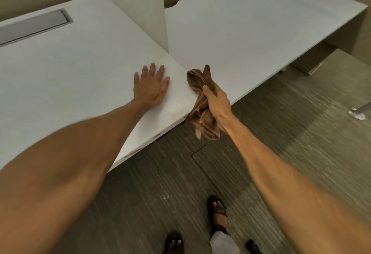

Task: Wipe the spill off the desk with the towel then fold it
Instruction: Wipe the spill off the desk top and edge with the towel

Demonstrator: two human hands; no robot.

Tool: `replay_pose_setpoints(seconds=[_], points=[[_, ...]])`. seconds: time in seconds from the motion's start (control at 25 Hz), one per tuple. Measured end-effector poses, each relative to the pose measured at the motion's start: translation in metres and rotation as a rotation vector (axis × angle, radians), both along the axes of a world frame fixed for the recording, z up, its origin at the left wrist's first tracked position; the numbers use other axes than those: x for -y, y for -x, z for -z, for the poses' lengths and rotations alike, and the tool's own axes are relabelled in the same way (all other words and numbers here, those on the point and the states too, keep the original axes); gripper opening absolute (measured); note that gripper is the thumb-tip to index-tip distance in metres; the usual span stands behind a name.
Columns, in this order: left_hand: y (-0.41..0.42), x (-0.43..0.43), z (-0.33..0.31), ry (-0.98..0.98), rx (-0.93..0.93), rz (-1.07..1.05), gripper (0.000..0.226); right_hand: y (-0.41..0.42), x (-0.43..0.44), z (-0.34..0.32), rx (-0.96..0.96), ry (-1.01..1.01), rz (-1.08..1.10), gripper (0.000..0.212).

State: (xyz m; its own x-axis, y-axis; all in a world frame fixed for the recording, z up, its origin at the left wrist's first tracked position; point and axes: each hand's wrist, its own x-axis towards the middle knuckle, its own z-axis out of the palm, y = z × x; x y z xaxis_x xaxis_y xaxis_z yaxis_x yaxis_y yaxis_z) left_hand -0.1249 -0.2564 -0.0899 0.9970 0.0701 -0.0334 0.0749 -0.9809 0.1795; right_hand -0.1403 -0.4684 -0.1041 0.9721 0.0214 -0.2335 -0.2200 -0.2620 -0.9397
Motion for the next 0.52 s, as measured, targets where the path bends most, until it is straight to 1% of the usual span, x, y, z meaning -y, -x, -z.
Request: replay_pose_setpoints(seconds=[0.08, 0.24, 0.36, 0.44, 0.52], points=[[0.011, -0.007, 0.002, -0.003, 0.008, 0.036, 0.058, 0.016, -0.005, 0.004, 0.003, -0.091, 0.076, 0.047], [0.021, -0.012, 0.003, -0.012, 0.029, 0.052, 0.057, 0.019, -0.018, -0.004, -0.028, -0.104, 0.177, 0.046], [0.021, -0.010, 0.002, -0.019, 0.039, 0.063, 0.056, 0.036, -0.033, -0.003, 0.027, -0.158, 0.281, 0.047], [0.022, -0.009, 0.002, -0.032, 0.035, 0.059, 0.055, 0.061, -0.042, 0.007, 0.079, -0.136, 0.289, 0.054], [0.024, -0.009, 0.001, -0.033, 0.038, 0.058, 0.055, 0.075, -0.044, 0.013, 0.085, -0.107, 0.235, 0.061]])
